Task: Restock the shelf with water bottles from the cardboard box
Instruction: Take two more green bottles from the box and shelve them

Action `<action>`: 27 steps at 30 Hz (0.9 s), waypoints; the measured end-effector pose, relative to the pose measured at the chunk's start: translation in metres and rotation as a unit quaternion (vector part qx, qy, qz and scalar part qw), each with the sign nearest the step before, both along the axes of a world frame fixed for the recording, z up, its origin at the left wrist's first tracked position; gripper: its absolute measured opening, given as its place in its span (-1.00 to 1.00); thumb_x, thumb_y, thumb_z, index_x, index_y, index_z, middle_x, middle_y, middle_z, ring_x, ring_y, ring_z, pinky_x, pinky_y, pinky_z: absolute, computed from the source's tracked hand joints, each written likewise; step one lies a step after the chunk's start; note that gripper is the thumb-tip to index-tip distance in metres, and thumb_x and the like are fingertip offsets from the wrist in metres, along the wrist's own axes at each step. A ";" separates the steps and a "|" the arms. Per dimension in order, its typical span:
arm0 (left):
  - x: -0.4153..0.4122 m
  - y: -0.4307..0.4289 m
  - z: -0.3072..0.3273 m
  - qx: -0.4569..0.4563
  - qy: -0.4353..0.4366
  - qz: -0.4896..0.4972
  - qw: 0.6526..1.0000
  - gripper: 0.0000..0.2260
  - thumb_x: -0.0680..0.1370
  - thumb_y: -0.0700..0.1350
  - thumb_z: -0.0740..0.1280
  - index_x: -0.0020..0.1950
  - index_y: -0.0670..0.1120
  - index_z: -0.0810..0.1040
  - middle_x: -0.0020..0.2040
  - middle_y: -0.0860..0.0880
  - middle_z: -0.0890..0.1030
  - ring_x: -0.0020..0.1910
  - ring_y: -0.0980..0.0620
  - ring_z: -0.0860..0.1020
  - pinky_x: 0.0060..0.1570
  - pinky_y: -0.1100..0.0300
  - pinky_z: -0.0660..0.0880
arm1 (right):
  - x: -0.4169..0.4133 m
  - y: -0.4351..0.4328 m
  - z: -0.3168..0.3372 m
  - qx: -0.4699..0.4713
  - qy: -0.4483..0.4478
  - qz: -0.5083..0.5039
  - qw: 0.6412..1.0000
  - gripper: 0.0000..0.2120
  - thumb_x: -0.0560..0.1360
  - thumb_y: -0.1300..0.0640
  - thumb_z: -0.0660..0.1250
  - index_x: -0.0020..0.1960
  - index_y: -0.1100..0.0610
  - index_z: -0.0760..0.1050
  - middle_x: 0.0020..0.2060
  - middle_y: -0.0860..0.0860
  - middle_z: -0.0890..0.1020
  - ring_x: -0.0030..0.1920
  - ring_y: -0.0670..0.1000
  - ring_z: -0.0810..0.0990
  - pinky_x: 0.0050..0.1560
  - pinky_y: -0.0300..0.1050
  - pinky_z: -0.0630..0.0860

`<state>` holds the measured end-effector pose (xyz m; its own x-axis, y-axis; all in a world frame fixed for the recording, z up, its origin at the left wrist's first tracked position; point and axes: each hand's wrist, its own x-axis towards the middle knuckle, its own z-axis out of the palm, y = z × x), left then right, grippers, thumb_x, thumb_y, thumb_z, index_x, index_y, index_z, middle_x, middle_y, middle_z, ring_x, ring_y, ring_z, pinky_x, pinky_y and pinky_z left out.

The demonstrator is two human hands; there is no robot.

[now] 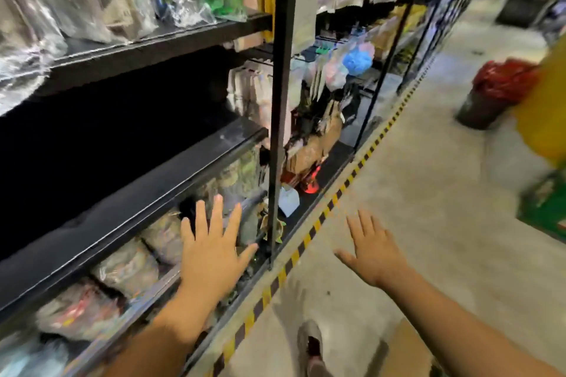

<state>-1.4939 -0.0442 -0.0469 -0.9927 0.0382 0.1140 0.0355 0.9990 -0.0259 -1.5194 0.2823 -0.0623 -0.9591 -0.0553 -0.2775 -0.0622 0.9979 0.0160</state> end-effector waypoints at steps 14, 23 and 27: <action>0.085 0.207 -0.056 -0.032 -0.158 -0.250 0.955 -0.25 0.49 0.42 -0.02 0.60 0.07 0.23 0.57 -0.19 0.30 0.51 -0.36 0.28 0.35 -0.39 0.27 | 0.263 0.171 -0.066 -0.020 -0.114 -0.269 0.956 -0.18 0.60 -0.38 -0.02 0.66 0.06 -0.16 0.64 0.13 -0.13 0.61 0.22 -0.06 0.55 0.22 0.10; 0.181 0.394 -0.086 -0.036 -0.226 -0.306 0.924 -0.25 0.50 0.47 -0.10 0.63 0.18 -0.03 0.64 -0.15 0.06 0.59 -0.32 0.07 0.43 -0.38 0.10 | 0.409 0.315 -0.090 -0.064 -0.149 -0.393 0.905 -0.18 0.60 -0.40 -0.01 0.65 0.04 -0.16 0.64 0.12 -0.13 0.61 0.22 -0.05 0.55 0.21 0.12; 0.228 0.472 -0.105 -0.049 -0.234 -0.326 0.915 -0.30 0.57 0.44 -0.15 0.54 0.18 -0.41 0.64 -0.10 -0.24 0.61 -0.27 -0.18 0.50 -0.31 -0.08 | 0.450 0.380 -0.097 -0.095 -0.141 -0.429 0.887 -0.16 0.57 -0.42 0.02 0.64 0.07 -0.06 0.63 0.12 -0.06 0.60 0.21 -0.01 0.54 0.19 0.16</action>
